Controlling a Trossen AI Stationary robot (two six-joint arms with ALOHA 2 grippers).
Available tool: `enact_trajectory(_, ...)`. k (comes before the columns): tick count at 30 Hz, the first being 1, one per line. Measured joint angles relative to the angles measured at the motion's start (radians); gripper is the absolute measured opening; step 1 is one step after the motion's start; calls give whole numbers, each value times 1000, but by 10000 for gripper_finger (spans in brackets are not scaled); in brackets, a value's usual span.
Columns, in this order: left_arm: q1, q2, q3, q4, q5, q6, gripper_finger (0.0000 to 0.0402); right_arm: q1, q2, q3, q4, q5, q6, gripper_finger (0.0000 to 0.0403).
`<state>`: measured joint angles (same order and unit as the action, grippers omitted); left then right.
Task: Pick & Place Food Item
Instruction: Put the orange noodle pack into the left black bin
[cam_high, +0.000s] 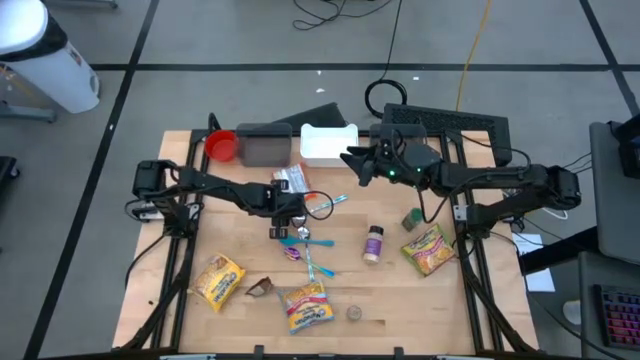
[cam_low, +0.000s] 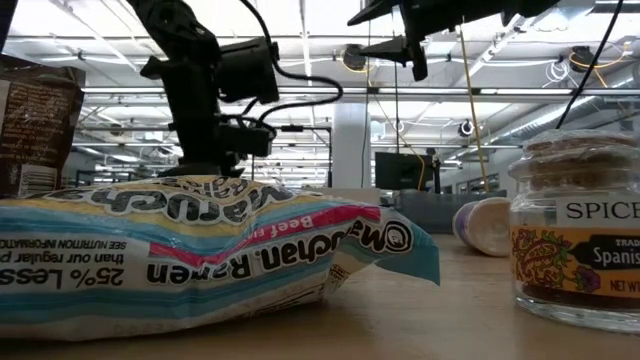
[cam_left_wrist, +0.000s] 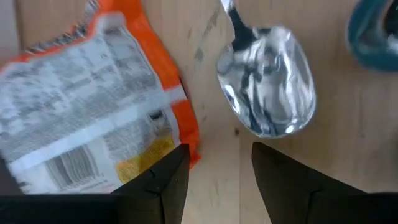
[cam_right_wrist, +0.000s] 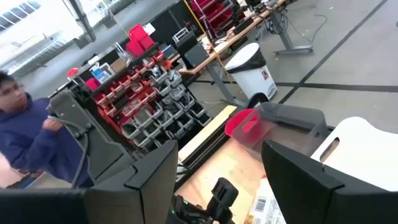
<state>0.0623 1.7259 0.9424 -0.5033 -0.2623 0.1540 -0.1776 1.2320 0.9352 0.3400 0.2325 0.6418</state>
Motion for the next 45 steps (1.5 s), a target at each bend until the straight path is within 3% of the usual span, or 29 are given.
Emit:
enact_trajectory(15,5,18,1,-6,-58,-32,184,0,0,0,-24,0,12,226)
enact_trajectory(29,91,20,0,19,-48,-58,180,2,0,0,-30,-2,27,226)
enact_trajectory(33,95,32,3,12,-26,-58,140,2,0,0,-30,-2,27,226)
enact_trajectory(41,91,40,3,7,30,-61,17,2,0,0,-32,-2,24,226)
enact_trajectory(45,90,36,9,-28,35,-86,10,2,0,0,-32,-2,20,226)
